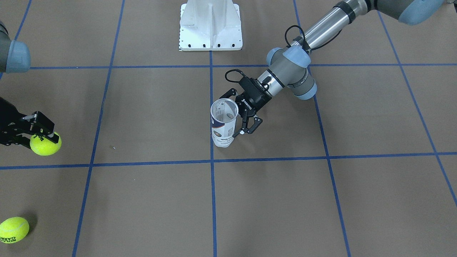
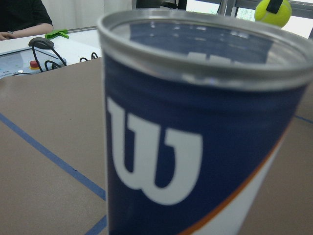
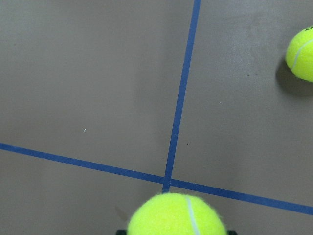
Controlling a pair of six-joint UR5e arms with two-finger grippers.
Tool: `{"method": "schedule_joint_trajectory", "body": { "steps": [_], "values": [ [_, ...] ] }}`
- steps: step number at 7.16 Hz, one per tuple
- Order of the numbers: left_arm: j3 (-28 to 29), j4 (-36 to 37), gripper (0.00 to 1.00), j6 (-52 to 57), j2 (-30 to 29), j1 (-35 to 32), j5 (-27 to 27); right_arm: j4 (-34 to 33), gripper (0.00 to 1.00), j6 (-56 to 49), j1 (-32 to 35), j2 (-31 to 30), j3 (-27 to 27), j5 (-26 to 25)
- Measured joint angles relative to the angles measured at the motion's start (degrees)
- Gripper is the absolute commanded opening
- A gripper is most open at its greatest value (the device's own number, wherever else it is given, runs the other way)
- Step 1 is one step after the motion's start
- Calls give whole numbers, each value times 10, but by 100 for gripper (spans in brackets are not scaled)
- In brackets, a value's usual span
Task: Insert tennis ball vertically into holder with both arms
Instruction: 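Carry the ball with the right gripper toward the held can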
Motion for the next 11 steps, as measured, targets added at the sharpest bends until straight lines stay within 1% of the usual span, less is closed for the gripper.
{"method": "schedule_joint_trajectory", "body": {
  "steps": [4,8,11],
  "values": [
    [13,2,99,1,-8,0,26,0,0,1,0,0,6,1],
    [16,2,99,0,-11,3,28,-1,0,2,-2,6,11,10],
    [20,2,99,0,-15,8,29,-1,0,10,-3,21,14,32]
  ]
}}
